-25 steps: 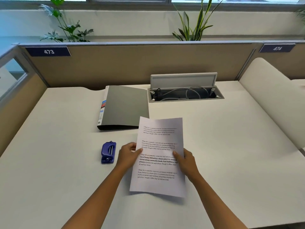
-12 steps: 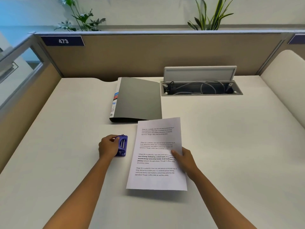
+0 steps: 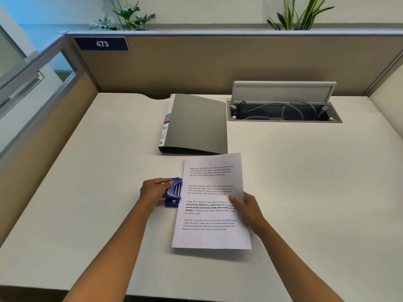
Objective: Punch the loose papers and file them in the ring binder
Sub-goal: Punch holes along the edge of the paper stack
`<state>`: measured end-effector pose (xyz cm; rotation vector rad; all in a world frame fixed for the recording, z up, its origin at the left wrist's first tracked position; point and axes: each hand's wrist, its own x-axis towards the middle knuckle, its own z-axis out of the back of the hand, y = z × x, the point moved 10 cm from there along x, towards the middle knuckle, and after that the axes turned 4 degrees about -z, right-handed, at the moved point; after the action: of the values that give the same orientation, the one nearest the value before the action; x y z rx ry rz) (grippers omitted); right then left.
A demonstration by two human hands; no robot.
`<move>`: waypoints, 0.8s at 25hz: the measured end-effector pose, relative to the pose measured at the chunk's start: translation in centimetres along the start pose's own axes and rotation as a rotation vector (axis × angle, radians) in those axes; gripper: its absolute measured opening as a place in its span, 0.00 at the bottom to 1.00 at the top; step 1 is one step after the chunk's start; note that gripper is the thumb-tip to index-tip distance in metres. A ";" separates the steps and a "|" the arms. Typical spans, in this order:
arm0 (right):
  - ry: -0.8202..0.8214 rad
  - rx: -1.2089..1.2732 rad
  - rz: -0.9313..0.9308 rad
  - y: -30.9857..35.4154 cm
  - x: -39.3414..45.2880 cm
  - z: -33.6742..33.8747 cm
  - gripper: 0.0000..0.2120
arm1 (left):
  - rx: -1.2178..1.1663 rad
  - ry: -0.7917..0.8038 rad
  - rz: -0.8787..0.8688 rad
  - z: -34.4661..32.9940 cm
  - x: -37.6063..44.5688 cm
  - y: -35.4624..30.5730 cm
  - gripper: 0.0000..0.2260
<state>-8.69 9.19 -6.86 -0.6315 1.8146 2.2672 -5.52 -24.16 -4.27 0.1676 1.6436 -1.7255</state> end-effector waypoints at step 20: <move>0.022 -0.098 0.027 1.3 2.0 -1.1 0.13 | -0.039 0.024 -0.020 -0.5 -2.1 1.2 0.09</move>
<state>-10.76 7.53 -6.77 -0.6542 1.7413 2.3882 -3.52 -22.75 -4.18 0.1545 1.7007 -1.7111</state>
